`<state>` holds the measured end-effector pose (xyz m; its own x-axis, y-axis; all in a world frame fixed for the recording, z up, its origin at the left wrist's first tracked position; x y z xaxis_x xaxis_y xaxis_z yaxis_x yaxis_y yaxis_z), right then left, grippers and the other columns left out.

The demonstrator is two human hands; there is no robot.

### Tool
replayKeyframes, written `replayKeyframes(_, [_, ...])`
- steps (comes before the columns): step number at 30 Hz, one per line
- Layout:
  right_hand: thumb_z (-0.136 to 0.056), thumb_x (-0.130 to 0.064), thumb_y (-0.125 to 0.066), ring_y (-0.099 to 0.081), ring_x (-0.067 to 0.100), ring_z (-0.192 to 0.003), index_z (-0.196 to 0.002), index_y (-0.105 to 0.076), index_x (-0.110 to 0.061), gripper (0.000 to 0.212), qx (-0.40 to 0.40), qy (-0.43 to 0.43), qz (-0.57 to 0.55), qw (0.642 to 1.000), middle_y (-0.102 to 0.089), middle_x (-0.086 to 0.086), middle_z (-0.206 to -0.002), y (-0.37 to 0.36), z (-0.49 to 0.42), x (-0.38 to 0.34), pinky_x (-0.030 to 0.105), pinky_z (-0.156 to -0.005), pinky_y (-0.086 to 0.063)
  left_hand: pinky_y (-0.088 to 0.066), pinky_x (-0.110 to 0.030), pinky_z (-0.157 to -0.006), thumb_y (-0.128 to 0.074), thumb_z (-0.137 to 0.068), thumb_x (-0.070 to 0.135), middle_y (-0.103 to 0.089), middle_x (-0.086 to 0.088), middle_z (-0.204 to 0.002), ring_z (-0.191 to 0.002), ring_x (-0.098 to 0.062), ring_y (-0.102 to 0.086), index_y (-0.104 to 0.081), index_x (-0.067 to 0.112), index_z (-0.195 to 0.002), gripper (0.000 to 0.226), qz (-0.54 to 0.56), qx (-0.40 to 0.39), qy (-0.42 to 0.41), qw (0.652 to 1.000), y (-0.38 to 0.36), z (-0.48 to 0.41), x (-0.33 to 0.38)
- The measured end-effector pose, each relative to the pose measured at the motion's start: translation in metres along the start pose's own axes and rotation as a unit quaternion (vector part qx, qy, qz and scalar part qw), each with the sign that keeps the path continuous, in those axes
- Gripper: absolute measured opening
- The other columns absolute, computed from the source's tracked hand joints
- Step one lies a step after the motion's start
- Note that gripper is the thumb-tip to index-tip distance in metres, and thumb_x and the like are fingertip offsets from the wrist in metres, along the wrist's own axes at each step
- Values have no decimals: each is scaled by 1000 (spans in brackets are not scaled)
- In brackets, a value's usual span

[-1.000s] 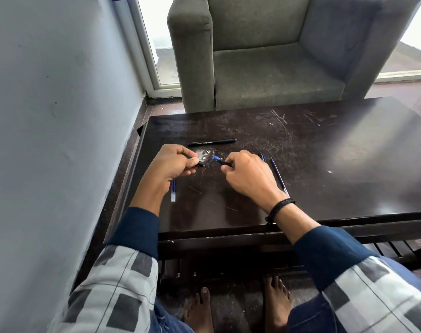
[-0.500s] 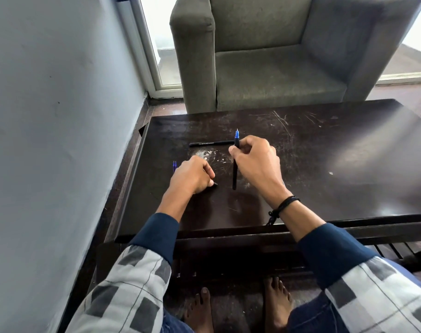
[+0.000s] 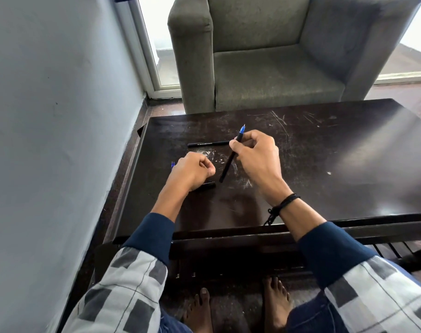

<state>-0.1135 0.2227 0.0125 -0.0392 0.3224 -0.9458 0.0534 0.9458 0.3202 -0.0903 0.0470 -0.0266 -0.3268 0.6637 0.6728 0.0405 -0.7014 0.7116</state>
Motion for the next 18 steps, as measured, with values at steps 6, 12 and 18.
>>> replayKeyframes(6, [-90, -17, -74, -69, 14, -69, -93, -70, -10, 9, -66, -71, -167, 981, -77, 11, -87, -5, -2, 7, 26, -64, -56, -51, -18, -67, -68, -92, 39, -76, -3, -86, -74, -7, -65, -75, 16, -95, 24, 224, -47, -58, 972, 4, 11, 17])
replayKeyframes(12, [-91, -21, -74, -65, 16, -72, -88, -69, -7, 14, -109, -103, -213, 965, -72, 10, -82, -12, 2, 10, 22, -64, -53, -50, -17, -59, -75, -89, 25, -69, -2, -70, -60, -6, -59, -76, 10, -95, 16, 230, -37, -81, 969, 9, 15, 20])
replayKeyframes(18, [-92, -35, -71, -58, 8, -58, -85, -70, -10, 26, -76, -124, -228, 963, -66, 2, -70, -7, 0, 15, 21, -60, -51, -48, -16, -59, -77, -86, 19, -70, -5, -74, -58, -6, -56, -75, 5, -95, 17, 228, -33, -73, 970, 14, 15, 18])
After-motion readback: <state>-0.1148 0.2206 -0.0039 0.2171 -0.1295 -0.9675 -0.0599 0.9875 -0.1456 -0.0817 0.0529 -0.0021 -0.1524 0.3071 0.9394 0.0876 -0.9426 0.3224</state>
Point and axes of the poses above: each hand's wrist, its own z-axis away from the middle knuckle, its own y-axis out of the back of the hand, x = y × z, the point moved 6 cm from there along -z, towards the middle knuckle
